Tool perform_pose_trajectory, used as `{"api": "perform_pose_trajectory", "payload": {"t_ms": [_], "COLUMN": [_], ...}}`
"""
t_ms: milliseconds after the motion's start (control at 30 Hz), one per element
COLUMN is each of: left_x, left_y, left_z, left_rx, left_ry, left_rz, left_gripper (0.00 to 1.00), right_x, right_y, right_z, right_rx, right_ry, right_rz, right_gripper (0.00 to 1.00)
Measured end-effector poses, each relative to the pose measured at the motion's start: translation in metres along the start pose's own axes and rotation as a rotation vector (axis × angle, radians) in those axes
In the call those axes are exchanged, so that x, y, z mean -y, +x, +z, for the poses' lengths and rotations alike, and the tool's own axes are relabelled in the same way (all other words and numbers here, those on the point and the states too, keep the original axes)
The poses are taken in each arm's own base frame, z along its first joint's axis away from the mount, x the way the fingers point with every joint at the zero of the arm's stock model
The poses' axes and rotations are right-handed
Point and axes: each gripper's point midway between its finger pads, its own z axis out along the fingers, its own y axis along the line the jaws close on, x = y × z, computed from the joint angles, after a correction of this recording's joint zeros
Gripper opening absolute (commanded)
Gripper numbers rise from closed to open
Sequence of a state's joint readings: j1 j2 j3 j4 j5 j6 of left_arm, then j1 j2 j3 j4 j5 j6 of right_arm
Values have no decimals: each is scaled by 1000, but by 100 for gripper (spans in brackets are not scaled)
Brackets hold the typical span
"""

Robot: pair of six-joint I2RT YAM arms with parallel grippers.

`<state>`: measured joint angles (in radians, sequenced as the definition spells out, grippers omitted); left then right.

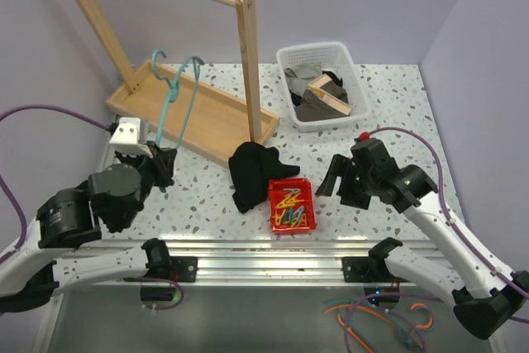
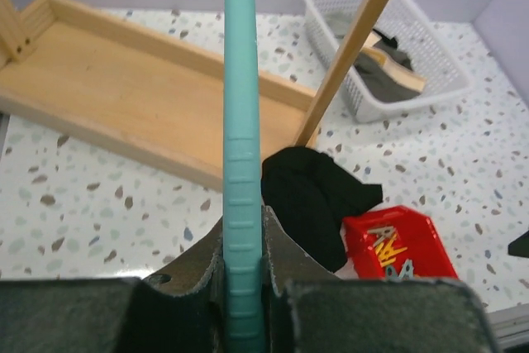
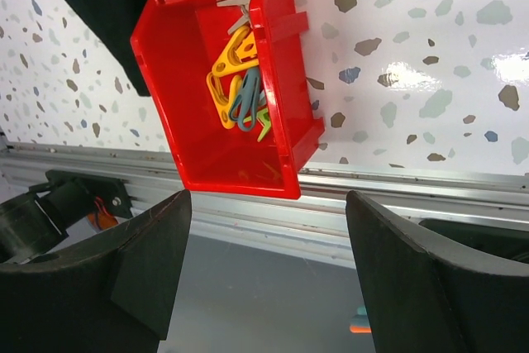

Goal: Remove the underwear clipped to the hanger

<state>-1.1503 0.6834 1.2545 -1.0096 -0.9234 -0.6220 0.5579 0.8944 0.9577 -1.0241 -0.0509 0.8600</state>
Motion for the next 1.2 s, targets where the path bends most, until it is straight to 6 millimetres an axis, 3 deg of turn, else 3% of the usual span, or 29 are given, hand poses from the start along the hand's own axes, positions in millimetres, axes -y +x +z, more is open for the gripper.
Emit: {"api": "perform_pose_trajectory", "payload": {"t_ms": [200,367,467,667,967,1067,1200], "left_x": [18,47,70,97,93,86,69], "left_y": [-54,-92,-101,-109,-123,-126,-121], "left_z": [-11,-10,0,12,15,32,70], "left_rx": [158,206,202,170,152,127,66], "left_ry": [137,186,200,208,189,154,98], "left_rz": [81,175,246,331,338,342,342], "left_gripper": [0,0,0,0,0,0,0], "right_x": [-4,-8,-11,-13,-16,-17,-17], "right_y": [1,1,0,0,1,1,1], "right_z": [4,6,7,7,6,5,3], "right_rx": [-22,-29,-31,-30,-40,-39,-32], "right_ry": [-10,-27,-39,-49,-68,-70,-78], "right_rz": [-8,-15,-19,-29,-37,-37,-38], "right_gripper": [79,79,79,79,79,79,79]}}
